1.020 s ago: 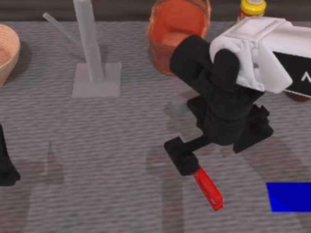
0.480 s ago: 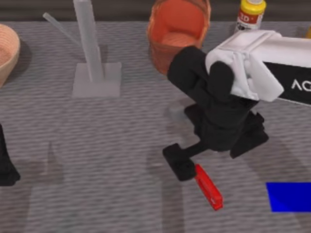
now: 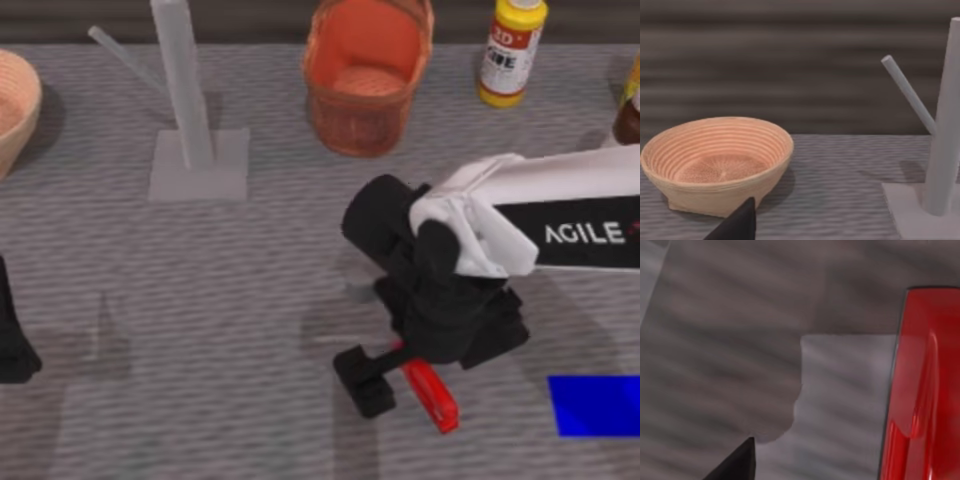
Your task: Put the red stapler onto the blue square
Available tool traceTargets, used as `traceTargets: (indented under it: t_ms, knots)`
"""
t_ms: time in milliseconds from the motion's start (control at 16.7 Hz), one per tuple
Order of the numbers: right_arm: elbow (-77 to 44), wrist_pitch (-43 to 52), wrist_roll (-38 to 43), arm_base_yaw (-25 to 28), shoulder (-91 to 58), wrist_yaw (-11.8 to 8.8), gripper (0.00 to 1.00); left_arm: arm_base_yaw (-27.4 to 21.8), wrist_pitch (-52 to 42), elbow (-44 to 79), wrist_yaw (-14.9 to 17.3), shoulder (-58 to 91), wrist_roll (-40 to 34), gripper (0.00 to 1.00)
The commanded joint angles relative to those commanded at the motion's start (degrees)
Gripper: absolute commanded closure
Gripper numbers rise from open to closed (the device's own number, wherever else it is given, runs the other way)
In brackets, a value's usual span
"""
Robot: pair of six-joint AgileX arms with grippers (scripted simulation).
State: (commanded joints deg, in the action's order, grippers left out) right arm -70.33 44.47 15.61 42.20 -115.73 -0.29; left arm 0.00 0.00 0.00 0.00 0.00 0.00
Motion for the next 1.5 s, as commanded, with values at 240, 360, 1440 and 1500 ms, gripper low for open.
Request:
traceTargets:
  t_ms: [240, 360, 1440, 1500]
  knots:
    - [0.04, -0.05, 0.0, 0.0, -0.02, 0.0, 0.0, 0.0, 0.0, 0.0, 0.0, 0.0, 0.0, 0.0]
    - [0.04, -0.05, 0.0, 0.0, -0.02, 0.0, 0.15, 0.0, 0.0, 0.0, 0.0, 0.0, 0.0, 0.0]
    - [0.04, -0.05, 0.0, 0.0, -0.02, 0.0, 1.0, 0.0, 0.0, 0.0, 0.0, 0.0, 0.0, 0.0]
    - [0.04, -0.05, 0.0, 0.0, -0.02, 0.0, 1.0, 0.0, 0.0, 0.0, 0.0, 0.0, 0.0, 0.0]
